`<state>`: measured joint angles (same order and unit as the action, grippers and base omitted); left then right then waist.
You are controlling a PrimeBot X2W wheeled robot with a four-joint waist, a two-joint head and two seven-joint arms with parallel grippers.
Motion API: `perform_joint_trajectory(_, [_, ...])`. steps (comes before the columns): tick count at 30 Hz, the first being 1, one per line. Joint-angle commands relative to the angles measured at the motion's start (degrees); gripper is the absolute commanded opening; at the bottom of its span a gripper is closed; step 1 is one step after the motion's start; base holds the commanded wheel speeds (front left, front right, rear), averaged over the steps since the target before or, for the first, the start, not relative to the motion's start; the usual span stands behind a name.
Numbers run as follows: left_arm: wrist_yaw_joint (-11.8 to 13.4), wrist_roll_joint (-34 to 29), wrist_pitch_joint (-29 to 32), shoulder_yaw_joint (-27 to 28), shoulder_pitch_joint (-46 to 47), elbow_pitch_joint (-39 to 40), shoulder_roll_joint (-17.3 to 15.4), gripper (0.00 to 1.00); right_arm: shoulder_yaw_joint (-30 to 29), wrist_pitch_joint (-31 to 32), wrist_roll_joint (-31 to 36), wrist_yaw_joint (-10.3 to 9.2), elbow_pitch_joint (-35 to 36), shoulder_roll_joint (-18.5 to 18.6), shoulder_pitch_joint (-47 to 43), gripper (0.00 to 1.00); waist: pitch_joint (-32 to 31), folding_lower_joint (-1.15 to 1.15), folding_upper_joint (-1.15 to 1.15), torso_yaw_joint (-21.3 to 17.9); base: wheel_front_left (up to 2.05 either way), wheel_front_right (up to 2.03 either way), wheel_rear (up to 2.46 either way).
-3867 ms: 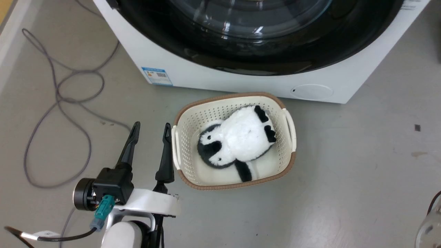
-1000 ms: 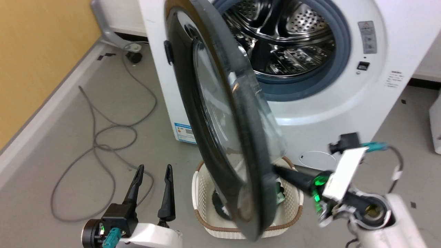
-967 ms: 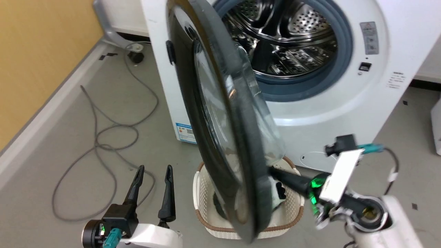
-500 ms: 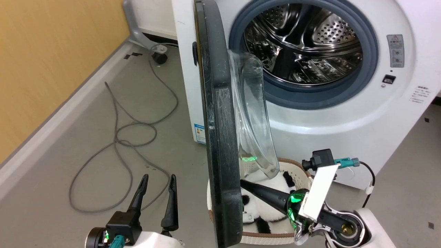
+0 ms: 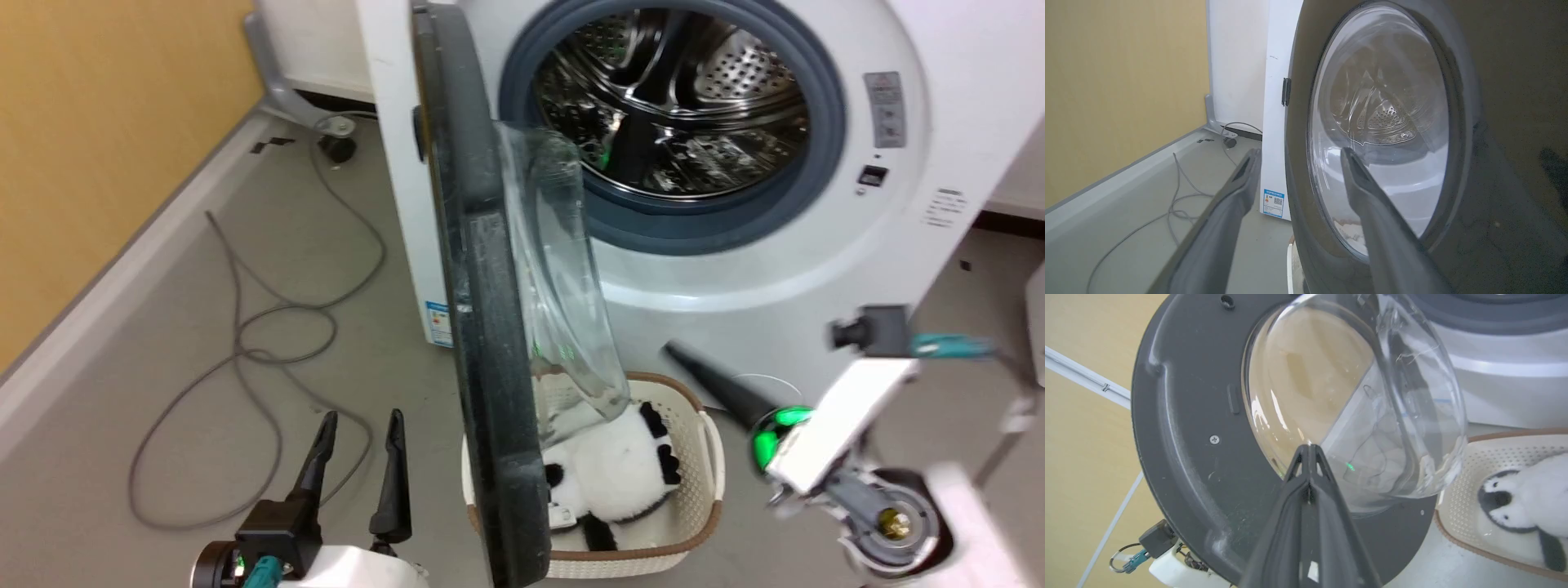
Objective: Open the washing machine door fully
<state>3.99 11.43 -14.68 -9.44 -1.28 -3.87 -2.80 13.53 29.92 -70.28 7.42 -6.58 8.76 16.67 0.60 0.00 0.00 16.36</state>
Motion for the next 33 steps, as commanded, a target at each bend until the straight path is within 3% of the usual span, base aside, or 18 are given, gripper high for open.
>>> perform_joint_trajectory(1, [0.4, 0.5, -0.3, 0.5, -0.6, 0.3, -0.1, 1.00, -0.4, -3.5, 3.1, 0.07, 2.4, 1.7, -0.9, 0.00, 0.0, 0.00, 0.00, -1.2, 0.00, 0.00, 0.00])
perform_joint_trajectory(6, [0.5, 0.8, -0.3, 2.3, -0.3, 1.0, -0.1, 1.00, -0.5, -16.9, 17.0, 0.07, 6.8, 7.9, -2.0, 0.00, 0.6, 0.00, 0.00, -3.6, 0.00, 0.00, 0.00])
perform_joint_trajectory(10, [-0.2, 0.4, -0.3, 3.7, -0.1, 1.2, -0.1, 1.00, -2.2, -28.2, 33.0, 0.07, 6.4, 11.9, -4.4, 0.00, 1.0, 0.00, 0.00, -5.2, 0.00, 0.00, 0.00])
perform_joint_trajectory(13, [-0.7, -0.1, -0.3, 4.0, 0.0, 1.2, -0.1, 1.00, -6.8, -34.0, 40.7, 0.07, 6.0, 10.1, -8.0, 0.00, 1.5, 0.00, 0.00, -6.2, 0.00, 0.00, 0.00])
perform_joint_trajectory(19, [-0.8, 0.1, -0.3, 4.1, -0.6, 1.3, -0.1, 1.00, -13.8, -39.8, 51.3, 0.07, 8.6, 3.3, -15.9, 0.00, 1.9, 0.00, 0.00, -8.1, 0.00, 0.00, 0.00])
perform_joint_trajectory(26, [-1.3, -0.1, -0.3, 4.5, -1.7, 1.6, -0.1, 1.00, -16.6, -42.6, 56.6, 0.07, 7.7, -2.4, -22.0, 0.00, 1.8, 0.00, 0.00, -9.3, 0.00, 0.00, 0.00])
perform_joint_trajectory(27, [-1.4, -0.2, -0.3, 4.6, -1.9, 1.6, -0.1, 1.00, -16.5, -42.9, 56.8, 0.07, 7.3, -2.9, -22.6, 0.42, 1.8, 0.00, 0.00, -9.4, 0.00, 0.00, 0.00])
perform_joint_trajectory(28, [-1.6, -0.4, -0.3, 4.6, -2.2, 1.6, -0.1, 1.00, -16.0, -43.2, 57.2, 0.07, 6.9, -3.2, -23.1, 0.78, 1.7, 0.00, 0.00, -9.6, 0.00, 0.00, 0.00])
perform_joint_trajectory(29, [-1.9, -0.6, -0.3, 4.6, -2.4, 1.5, -0.1, 1.00, -15.4, -43.3, 57.6, 0.07, 6.5, -3.4, -23.5, 1.00, 1.7, 0.00, 0.00, -9.7, 0.00, 0.00, 0.00])
perform_joint_trajectory(33, [-2.4, -1.1, -0.3, 4.0, -3.3, 1.1, -0.1, 1.00, -13.6, -43.6, 59.1, 0.07, 4.3, -3.6, -24.3, 1.00, 1.6, 0.00, 0.00, -10.1, 0.00, 0.00, 0.00])
